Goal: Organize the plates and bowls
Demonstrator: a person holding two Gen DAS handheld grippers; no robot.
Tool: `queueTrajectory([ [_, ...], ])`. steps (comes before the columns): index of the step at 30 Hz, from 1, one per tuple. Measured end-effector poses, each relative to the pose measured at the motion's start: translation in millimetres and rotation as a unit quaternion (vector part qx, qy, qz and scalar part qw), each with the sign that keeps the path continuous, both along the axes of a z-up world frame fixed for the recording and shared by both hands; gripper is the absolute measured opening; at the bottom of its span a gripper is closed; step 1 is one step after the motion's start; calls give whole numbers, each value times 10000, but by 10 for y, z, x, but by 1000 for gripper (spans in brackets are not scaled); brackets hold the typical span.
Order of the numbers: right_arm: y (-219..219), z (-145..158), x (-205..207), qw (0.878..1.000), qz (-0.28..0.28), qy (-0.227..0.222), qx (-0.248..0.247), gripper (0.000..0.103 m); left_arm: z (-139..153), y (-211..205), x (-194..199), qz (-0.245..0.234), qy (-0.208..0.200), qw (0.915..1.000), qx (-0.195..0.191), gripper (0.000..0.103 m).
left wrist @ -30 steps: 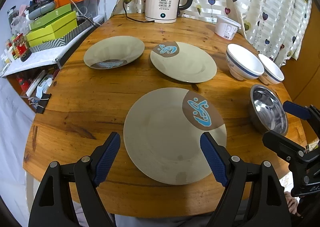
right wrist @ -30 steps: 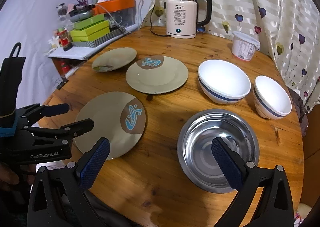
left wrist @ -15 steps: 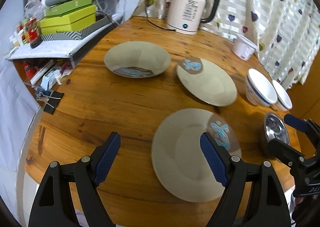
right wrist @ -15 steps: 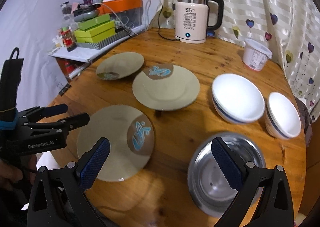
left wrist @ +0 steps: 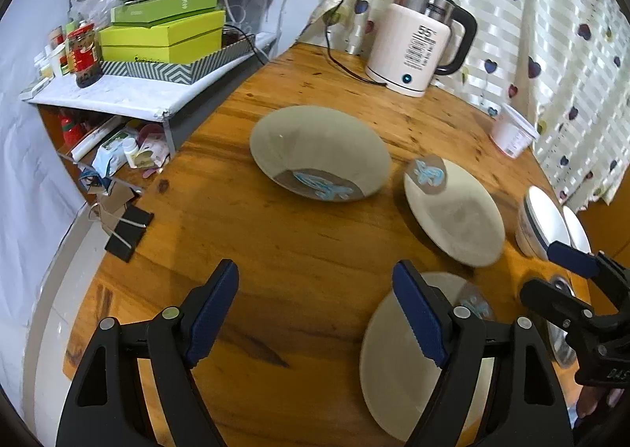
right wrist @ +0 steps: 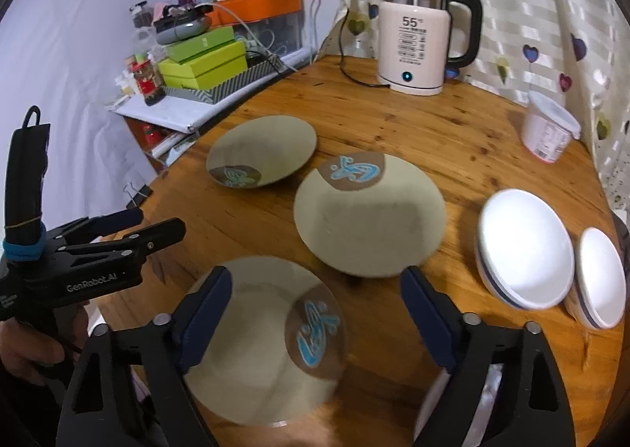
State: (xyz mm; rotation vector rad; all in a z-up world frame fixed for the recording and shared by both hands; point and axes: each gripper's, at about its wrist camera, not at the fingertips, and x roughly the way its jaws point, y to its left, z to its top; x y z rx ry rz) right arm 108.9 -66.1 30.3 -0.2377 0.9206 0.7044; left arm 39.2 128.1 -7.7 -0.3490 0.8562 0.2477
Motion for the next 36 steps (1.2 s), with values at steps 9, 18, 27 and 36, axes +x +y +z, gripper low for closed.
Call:
queueTrajectory([
  [9,371,-47,356,9998,141,151,-28,76,-54,342,211,260,-8,9996,-144,71],
  [18,733,-182,733,9989,244,389,-96,72,-159,561,465,315,13,9988,-368,62],
  [27,1058,-342,1092,9976,302,619,-100,58,-284,733,670,400,7,9974,-599,59],
  [36,1226,-528,1367,9960,271,832,-151,46,-385,848,835,425,20,9963,-752,47],
])
